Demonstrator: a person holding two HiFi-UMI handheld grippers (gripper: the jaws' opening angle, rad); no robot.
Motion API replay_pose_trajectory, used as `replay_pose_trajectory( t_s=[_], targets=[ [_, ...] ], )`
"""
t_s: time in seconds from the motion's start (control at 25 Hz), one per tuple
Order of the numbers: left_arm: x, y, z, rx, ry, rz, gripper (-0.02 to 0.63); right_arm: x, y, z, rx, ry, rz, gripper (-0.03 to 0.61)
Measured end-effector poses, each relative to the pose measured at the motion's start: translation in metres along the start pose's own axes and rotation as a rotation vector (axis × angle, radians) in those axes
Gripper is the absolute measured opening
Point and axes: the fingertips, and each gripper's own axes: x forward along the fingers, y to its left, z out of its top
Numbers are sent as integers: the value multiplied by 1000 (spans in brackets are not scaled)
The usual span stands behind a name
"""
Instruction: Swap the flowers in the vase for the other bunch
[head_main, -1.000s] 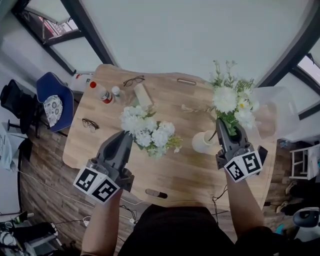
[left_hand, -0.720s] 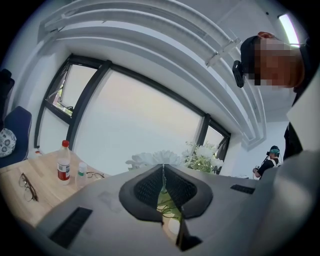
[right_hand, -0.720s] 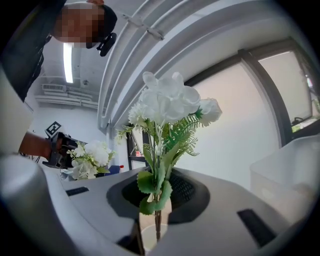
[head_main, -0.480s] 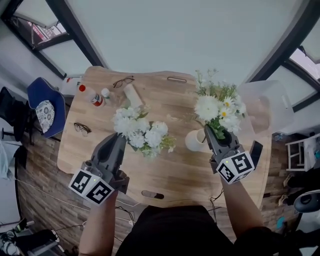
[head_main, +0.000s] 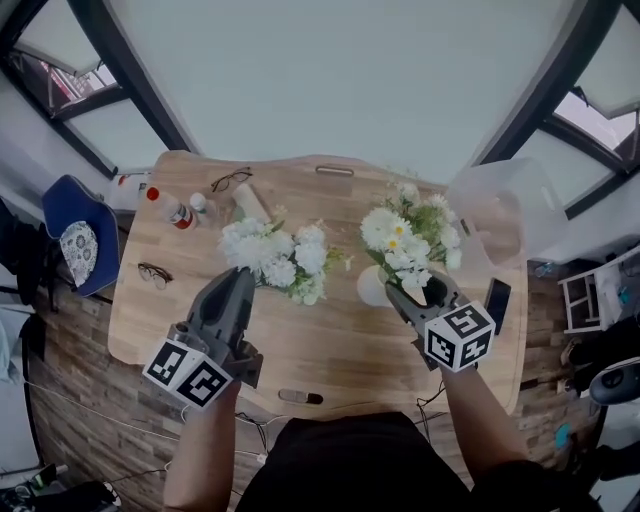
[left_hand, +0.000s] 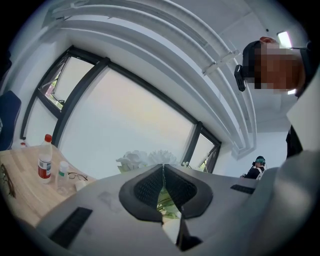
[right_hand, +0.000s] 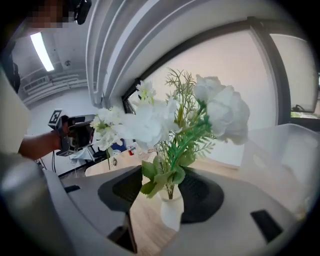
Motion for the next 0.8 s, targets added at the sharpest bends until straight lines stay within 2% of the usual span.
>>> replay_pose_trajectory(
  t_s=[0.2, 0.4, 0.52, 0.68, 0.76, 0.8],
  targets=[
    [5, -23, -2, 1, -19, -33, 12, -30, 4, -20, 22, 47, 2, 257],
    [3, -17, 13, -5, -45, -54, 12, -45, 21, -11, 9, 40, -18, 264],
    [4, -22, 18, -8, -63, -67, 12, -69, 30, 9, -30, -49, -45, 264],
    [6, -34, 22, -4, -74, -97, 12, -118, 26, 59, -100, -270, -150, 262],
    [5, -39, 23, -7, -75, -104, 12, -135, 17, 75, -91, -329, -192, 254],
    [4, -41, 24, -10, -76, -104, 12, -141, 11, 80, -63, -346, -198, 225]
  ],
)
